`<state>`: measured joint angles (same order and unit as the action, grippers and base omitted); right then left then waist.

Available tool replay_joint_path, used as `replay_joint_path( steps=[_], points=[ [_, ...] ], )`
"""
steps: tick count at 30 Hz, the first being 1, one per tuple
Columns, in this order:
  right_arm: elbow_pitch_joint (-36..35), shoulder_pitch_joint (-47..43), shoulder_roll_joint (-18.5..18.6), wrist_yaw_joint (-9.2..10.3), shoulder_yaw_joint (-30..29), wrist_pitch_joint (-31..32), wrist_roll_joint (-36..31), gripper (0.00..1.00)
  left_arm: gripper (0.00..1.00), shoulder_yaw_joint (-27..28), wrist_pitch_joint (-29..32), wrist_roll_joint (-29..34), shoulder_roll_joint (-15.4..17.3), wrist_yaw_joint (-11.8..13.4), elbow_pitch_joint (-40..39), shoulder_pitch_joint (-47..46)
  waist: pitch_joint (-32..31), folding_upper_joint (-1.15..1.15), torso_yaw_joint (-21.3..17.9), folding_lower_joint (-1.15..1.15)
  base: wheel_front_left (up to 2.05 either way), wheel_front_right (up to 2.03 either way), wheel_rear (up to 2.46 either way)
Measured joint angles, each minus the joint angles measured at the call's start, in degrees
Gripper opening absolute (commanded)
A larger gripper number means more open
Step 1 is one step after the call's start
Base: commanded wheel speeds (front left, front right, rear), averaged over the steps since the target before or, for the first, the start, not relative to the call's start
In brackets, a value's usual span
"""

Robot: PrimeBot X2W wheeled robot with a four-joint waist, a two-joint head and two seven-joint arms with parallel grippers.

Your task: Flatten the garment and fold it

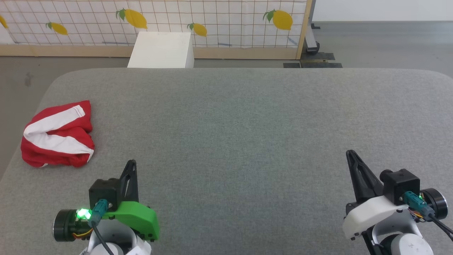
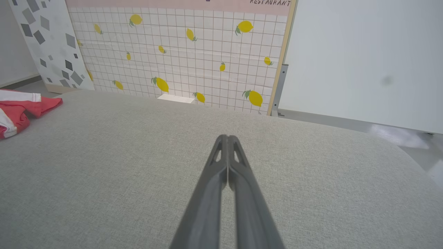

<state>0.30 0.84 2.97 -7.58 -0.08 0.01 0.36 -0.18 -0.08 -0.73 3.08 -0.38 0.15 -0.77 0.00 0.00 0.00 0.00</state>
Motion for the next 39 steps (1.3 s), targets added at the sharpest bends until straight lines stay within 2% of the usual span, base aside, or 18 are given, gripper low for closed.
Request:
replay_joint_path(
  steps=[28, 29, 39],
  points=[
    [0.0, 0.0, 0.0, 0.0, 0.0, 0.0, 0.0, 0.0, 0.0, 0.0, 0.0, 0.0, 0.0, 0.0, 0.0, 0.0, 0.0, 0.0, 0.0, 0.0, 0.0, 0.0, 0.0],
    [0.0, 0.0, 0.0, 0.0, 0.0, 0.0, 0.0, 1.0, 1.0, 0.0, 0.0, -0.1, 0.0, 0.0, 0.0, 0.0, 0.0, 0.0, 0.0, 0.0, 0.0, 0.0, 0.0],
    [0.0, 0.0, 0.0, -0.01, -0.1, -0.1, 0.0, 1.0, 1.0, -0.7, -0.1, -0.5, 0.0, 0.0, 0.3, 0.0, 0.0, 0.0, 0.0, 0.0, 0.0, 0.0, 0.0]
  ],
)
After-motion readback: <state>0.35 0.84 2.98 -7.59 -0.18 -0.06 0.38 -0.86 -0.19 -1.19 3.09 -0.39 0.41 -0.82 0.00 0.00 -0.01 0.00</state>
